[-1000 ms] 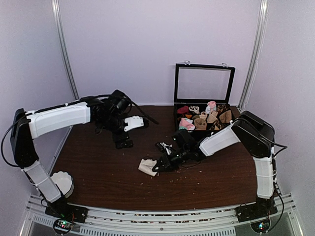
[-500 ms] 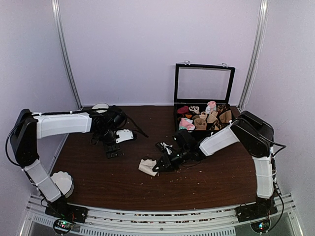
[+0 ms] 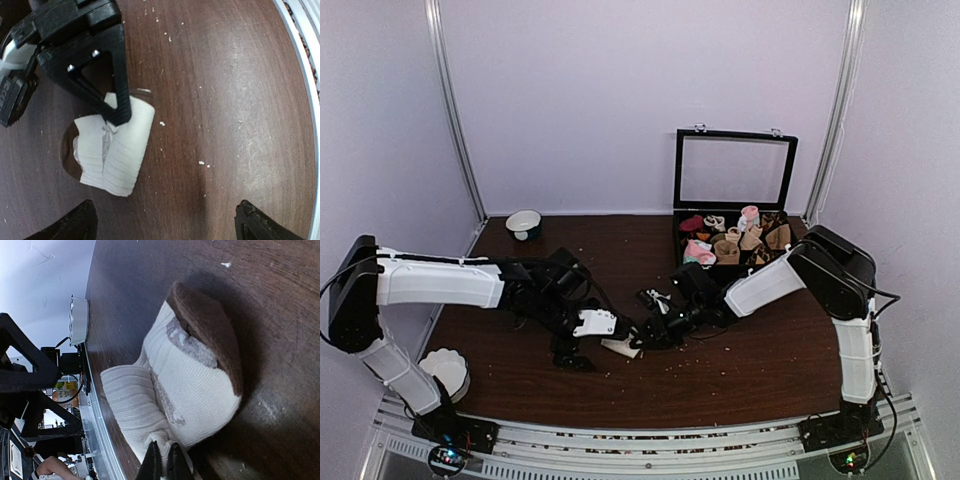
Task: Roll the socks
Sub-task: Roll the sock at the center of the board.
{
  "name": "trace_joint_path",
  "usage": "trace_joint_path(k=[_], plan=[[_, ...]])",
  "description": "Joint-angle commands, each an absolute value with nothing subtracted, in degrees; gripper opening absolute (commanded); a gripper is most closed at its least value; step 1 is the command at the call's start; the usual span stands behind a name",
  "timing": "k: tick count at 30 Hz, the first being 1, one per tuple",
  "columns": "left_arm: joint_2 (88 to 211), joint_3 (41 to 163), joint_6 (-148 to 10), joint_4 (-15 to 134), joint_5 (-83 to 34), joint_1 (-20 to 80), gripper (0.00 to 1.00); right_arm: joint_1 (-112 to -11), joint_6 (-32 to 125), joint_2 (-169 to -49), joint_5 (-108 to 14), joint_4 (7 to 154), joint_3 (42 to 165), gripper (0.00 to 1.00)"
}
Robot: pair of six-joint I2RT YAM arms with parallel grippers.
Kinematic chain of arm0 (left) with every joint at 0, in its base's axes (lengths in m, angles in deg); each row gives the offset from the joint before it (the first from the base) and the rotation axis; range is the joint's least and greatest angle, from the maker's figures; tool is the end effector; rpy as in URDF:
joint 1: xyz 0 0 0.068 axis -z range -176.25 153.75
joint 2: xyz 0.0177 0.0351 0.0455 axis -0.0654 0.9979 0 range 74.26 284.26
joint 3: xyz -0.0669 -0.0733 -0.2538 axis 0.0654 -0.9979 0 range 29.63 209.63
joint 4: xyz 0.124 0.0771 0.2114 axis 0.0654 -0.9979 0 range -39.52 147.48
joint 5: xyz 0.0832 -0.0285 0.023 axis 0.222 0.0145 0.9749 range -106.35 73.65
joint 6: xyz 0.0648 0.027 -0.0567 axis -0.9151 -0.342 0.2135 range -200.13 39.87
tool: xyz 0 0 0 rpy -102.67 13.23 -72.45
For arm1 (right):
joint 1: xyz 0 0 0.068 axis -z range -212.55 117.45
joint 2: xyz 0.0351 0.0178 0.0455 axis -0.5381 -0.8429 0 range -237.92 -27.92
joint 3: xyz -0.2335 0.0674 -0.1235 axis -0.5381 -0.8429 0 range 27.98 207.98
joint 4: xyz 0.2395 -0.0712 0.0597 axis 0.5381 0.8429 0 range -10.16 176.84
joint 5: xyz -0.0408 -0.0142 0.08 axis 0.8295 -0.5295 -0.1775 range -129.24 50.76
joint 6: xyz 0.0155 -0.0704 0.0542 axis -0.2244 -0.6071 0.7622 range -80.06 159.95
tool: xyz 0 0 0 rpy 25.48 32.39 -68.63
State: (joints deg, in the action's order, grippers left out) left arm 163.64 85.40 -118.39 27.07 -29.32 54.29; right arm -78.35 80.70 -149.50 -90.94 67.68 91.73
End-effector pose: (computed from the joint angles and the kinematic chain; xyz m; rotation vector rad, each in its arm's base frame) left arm 0.1876 -0.2563 0.1570 1.9337 1.8736 -0.3707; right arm 0.2499 0.3476 0.0782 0.6196 -2.5452 -1.6243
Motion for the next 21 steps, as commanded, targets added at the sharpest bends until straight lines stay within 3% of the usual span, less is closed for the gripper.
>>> trace_joint_path(k=[1, 2, 6, 9, 12, 17, 21], plan=[[166.53, 85.12, -127.16, 34.76, -35.31, 54.18, 0.98, -78.09, 80.75, -154.25, -83.80, 76.20, 88.72, 0.00], [167.48, 85.60, -128.49, 35.29, -34.70, 54.38, 0.97, -78.11, 80.73, -154.23, -83.80, 76.16, 88.66, 0.00], [171.77, 88.73, -132.34, 35.14, -33.47, 55.03, 0.66, -78.13, 81.24, -154.00, -83.86, 75.34, 88.41, 0.00], [175.09, 92.20, -132.36, 32.86, -32.51, 55.08, 0.50, -78.20, 81.66, -153.71, -83.88, 74.76, 88.19, 0.00], [175.92, 92.04, -132.04, 33.98, -30.85, 55.06, 0.48, -78.25, 81.80, -153.54, -83.93, 74.33, 87.94, 0.00], [174.71, 90.21, -132.21, 35.68, -30.01, 55.08, 0.57, -78.23, 81.87, -153.51, -84.30, 73.62, 87.59, 0.00], [175.00, 89.37, -133.07, 34.63, -29.47, 55.08, 0.50, -78.24, 81.96, -153.54, -84.49, 73.40, 87.74, 0.00]])
